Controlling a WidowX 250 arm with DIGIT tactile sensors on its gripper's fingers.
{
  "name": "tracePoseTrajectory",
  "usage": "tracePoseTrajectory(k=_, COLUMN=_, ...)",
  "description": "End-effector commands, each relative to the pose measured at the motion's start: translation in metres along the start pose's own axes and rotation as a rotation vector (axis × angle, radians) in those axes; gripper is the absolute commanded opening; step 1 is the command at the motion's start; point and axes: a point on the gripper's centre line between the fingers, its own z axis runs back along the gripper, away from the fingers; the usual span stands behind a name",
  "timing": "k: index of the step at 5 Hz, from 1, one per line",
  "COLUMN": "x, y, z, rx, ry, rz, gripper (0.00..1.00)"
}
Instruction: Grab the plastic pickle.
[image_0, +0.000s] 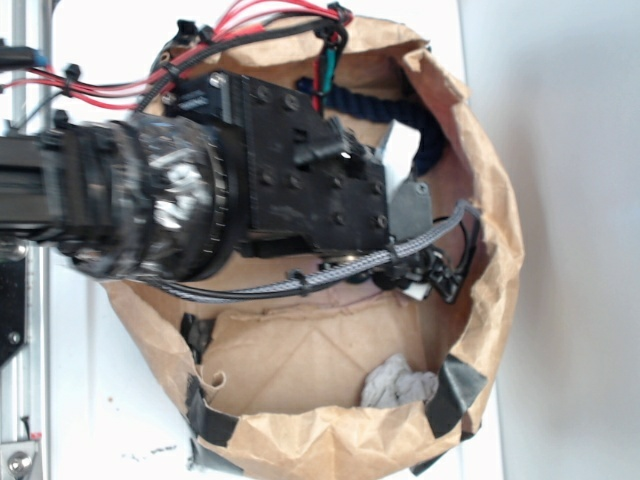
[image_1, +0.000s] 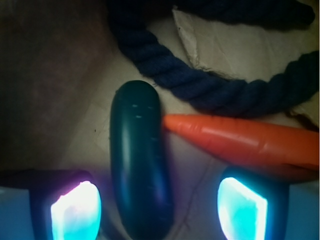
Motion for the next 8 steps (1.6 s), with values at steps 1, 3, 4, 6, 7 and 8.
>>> tracePoseTrajectory(k=1, x=-0.033, y=-0.014, z=0.005, rx=-0.077, ry=0.17, rz=-0.099, gripper=1.0)
tracePoseTrajectory(k=3, x=-0.035, y=-0.009, z=0.009, rx=-0.103, ry=0.149, rz=-0.119, gripper=0.0)
tracePoseTrajectory(k=4, x=-0.032, y=-0.005, z=0.018, rx=-0.131, ry=0.135, rz=-0.157, gripper=0.0)
tracePoseTrajectory(k=6, x=-0.02, y=-0.005, z=0.062, rx=-0.111, ry=0.096, rz=-0.356, gripper=0.0)
tracePoseTrajectory(k=7, x=-0.011, y=-0.005, z=0.093, rx=-0.056, ry=0.086, rz=-0.43, gripper=0.0)
tracePoseTrajectory(k=8, x=0.007, y=-0.001, z=0.116, rx=0.037, ry=0.124, rz=-0.587, gripper=0.0)
